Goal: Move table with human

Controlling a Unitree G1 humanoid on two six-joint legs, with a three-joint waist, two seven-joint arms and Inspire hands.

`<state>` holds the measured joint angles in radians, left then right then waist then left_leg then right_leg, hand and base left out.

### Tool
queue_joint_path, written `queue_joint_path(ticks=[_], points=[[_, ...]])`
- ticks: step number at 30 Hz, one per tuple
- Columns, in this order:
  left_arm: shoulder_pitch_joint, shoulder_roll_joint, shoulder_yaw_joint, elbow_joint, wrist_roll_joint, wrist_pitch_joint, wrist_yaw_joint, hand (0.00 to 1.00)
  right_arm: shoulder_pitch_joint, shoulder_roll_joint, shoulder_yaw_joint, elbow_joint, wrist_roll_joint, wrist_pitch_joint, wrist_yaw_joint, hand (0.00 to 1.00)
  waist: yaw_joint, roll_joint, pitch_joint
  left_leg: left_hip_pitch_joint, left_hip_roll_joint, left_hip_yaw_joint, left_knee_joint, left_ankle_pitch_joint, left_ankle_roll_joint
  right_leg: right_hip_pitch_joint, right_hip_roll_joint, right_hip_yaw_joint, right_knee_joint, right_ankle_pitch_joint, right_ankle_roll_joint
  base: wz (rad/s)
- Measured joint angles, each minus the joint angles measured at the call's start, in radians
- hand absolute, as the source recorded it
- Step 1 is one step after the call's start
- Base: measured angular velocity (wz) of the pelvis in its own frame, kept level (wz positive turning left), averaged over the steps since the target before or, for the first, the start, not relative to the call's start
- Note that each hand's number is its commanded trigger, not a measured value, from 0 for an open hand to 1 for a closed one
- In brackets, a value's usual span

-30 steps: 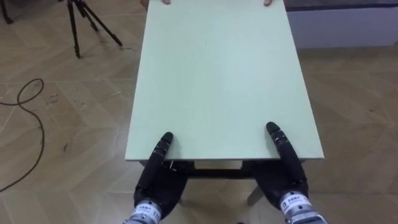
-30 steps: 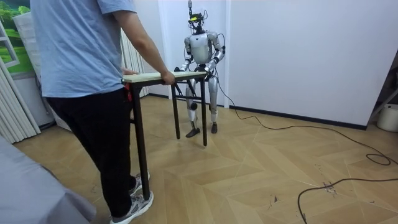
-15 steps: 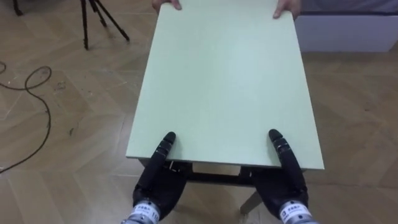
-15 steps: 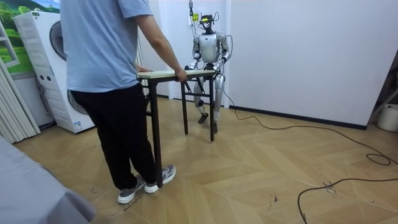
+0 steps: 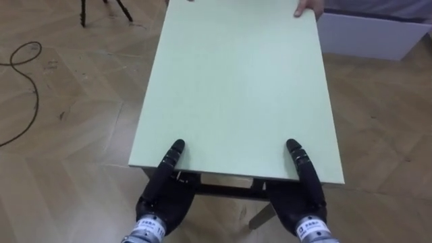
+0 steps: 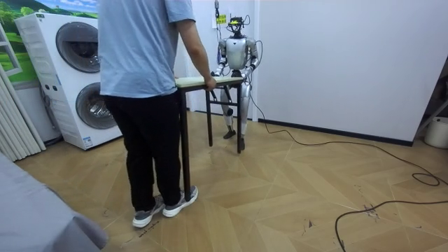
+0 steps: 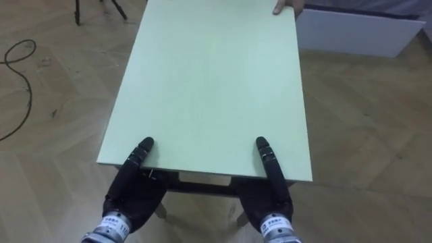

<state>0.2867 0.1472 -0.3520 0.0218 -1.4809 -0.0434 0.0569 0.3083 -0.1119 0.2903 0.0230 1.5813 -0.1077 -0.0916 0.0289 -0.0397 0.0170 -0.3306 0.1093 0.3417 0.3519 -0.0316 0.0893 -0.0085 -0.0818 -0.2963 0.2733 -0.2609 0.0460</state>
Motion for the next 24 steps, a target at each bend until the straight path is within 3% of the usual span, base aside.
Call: queue_joint_path(ticks=[3, 4, 5, 6, 7, 8, 9, 10, 11, 12, 13, 15, 17, 19, 20, 21, 23, 24], points=[[0.002, 0.000, -0.018, 0.012, -0.005, 0.000, -0.001, 1.00, 0.004, -0.010, 0.001, 0.006, 0.009, 0.000, 0.000, 1.00, -0.002, 0.019, 0.0015, 0.004, 0.001, -0.032, -0.045, 0.064, -0.007, -0.004, 0.032, -0.008, -0.002, 0.013, -0.028, 0.25], [0.002, 0.000, -0.023, 0.014, -0.009, -0.001, -0.001, 1.00, 0.005, -0.015, 0.001, 0.008, 0.019, 0.000, 0.000, 1.00, -0.005, 0.025, 0.0010, 0.004, 0.002, -0.048, -0.073, 0.098, -0.017, -0.011, 0.051, -0.003, -0.002, 0.021, -0.056, 0.35], [0.001, 0.001, -0.024, 0.014, -0.008, -0.002, -0.001, 1.00, 0.006, -0.015, 0.001, 0.008, 0.020, 0.000, 0.000, 1.00, -0.006, 0.027, 0.0007, 0.006, 0.000, -0.055, -0.100, 0.122, -0.037, -0.018, 0.062, 0.001, -0.005, 0.026, -0.068, 0.43], [-0.006, 0.003, -0.025, 0.014, -0.007, -0.004, -0.001, 1.00, 0.006, -0.013, -0.002, 0.005, 0.020, 0.001, 0.000, 1.00, -0.008, 0.025, -0.0007, 0.009, -0.006, -0.072, -0.170, 0.191, -0.132, -0.035, 0.080, 0.006, -0.031, 0.052, -0.101, 0.28], [-0.012, -0.001, -0.019, 0.013, -0.009, -0.006, -0.004, 1.00, 0.002, -0.012, -0.010, -0.002, 0.018, 0.004, 0.000, 1.00, -0.004, 0.026, 0.0014, -0.006, 0.006, -0.085, -0.138, 0.189, -0.158, -0.055, 0.071, -0.020, -0.040, 0.072, -0.119, 0.09], [-0.008, -0.003, -0.017, 0.014, -0.013, -0.008, -0.007, 1.00, -0.003, -0.012, -0.011, 0.001, 0.019, 0.010, -0.002, 1.00, 0.005, 0.028, 0.0027, -0.014, 0.019, -0.077, -0.070, 0.147, -0.136, -0.057, 0.066, -0.042, -0.039, 0.076, -0.125, -0.42], [0.013, -0.005, -0.016, 0.018, -0.027, -0.017, -0.029, 1.00, -0.011, -0.013, -0.004, 0.004, 0.019, 0.019, -0.008, 1.00, 0.023, 0.037, 0.0044, -0.026, 0.050, -0.065, 0.118, 0.029, -0.093, -0.055, 0.059, -0.084, -0.033, 0.080, -0.131, -0.72], [0.031, -0.005, -0.019, 0.020, -0.039, -0.024, -0.042, 1.00, -0.013, -0.023, 0.003, 0.004, 0.013, 0.026, -0.009, 1.00, 0.039, 0.047, 0.0051, -0.027, 0.073, -0.072, 0.283, -0.055, -0.095, -0.054, 0.058, -0.119, -0.029, 0.084, -0.138, -0.69], [0.039, -0.006, -0.018, 0.020, -0.041, -0.024, -0.043, 1.00, -0.013, -0.024, 0.003, 0.004, 0.011, 0.032, -0.014, 1.00, 0.041, 0.051, 0.0060, -0.027, 0.082, -0.074, 0.366, -0.081, -0.096, -0.052, 0.058, -0.135, -0.028, 0.086, -0.142, -0.47], [0.055, -0.013, -0.018, 0.019, -0.041, -0.025, -0.044, 1.00, -0.012, -0.029, 0.003, 0.005, -0.002, 0.035, -0.017, 1.00, 0.038, 0.060, 0.0064, -0.020, 0.098, -0.080, 0.518, -0.105, -0.095, -0.052, 0.057, -0.170, -0.023, 0.086, -0.150, -0.13], [0.062, -0.018, -0.016, 0.019, -0.040, -0.022, -0.046, 1.00, -0.012, -0.037, 0.001, 0.003, -0.022, 0.035, -0.016, 1.00, 0.028, 0.073, 0.0082, 0.005, 0.110, -0.081, 0.642, -0.108, -0.100, -0.065, 0.059, -0.186, -0.008, 0.082, -0.159, 0.00], [0.061, -0.019, -0.005, 0.019, -0.039, -0.005, -0.046, 1.00, -0.014, -0.037, -0.003, 0.002, -0.042, 0.035, -0.004, 1.00, 0.002, 0.087, 0.0133, 0.075, 0.110, -0.080, 0.729, -0.105, -0.106, -0.092, 0.059, -0.206, 0.024, 0.074, -0.172, 0.33], [0.054, -0.019, -0.001, 0.019, -0.039, -0.001, -0.046, 1.00, -0.014, -0.033, -0.006, 0.002, -0.050, 0.034, 0.006, 1.00, -0.024, 0.094, 0.0120, 0.164, 0.109, -0.078, 0.714, -0.089, -0.131, -0.138, 0.060, -0.211, 0.055, 0.071, -0.176, 0.30], [0.051, -0.015, 0.003, 0.019, -0.038, 0.000, -0.046, 1.00, -0.014, -0.032, -0.005, 0.002, -0.048, 0.034, 0.010, 1.00, -0.037, 0.110, 0.0117, 0.295, 0.106, -0.078, 0.559, -0.082, -0.144, -0.181, 0.058, -0.241, 0.094, 0.074, -0.182, 0.17], [0.048, -0.014, 0.004, 0.019, -0.037, 0.000, -0.046, 1.00, -0.014, -0.031, -0.005, 0.002, -0.046, 0.033, 0.013, 1.00, -0.043, 0.115, 0.0123, 0.318, 0.103, -0.085, 0.510, -0.116, -0.166, -0.192, 0.057, -0.250, 0.107, 0.075, -0.184, 0.19], [0.045, -0.017, 0.005, 0.019, -0.033, 0.000, -0.045, 1.00, -0.014, -0.028, -0.005, 0.002, -0.038, 0.033, 0.013, 1.00, -0.059, 0.117, 0.0119, 0.350, 0.083, -0.093, 0.421, -0.193, -0.195, -0.215, 0.051, -0.257, 0.122, 0.082, -0.185, 0.31], [0.043, -0.018, 0.010, 0.018, -0.028, 0.000, -0.044, 1.00, -0.015, -0.025, -0.006, 0.001, -0.029, 0.036, 0.016, 1.00, -0.088, 0.114, 0.0103, 0.361, 0.045, -0.129, 0.321, -0.232, -0.202, -0.245, 0.033, -0.243, 0.121, 0.113, -0.184, 0.47], [0.039, -0.026, 0.014, 0.019, -0.017, 0.000, -0.044, 1.00, -0.015, -0.030, -0.006, -0.003, -0.026, 0.035, 0.021, 1.00, -0.112, 0.120, 0.0090, 0.362, 0.034, -0.139, 0.267, -0.257, -0.202, -0.273, 0.031, -0.197, 0.115, 0.139, -0.178, 0.58]])
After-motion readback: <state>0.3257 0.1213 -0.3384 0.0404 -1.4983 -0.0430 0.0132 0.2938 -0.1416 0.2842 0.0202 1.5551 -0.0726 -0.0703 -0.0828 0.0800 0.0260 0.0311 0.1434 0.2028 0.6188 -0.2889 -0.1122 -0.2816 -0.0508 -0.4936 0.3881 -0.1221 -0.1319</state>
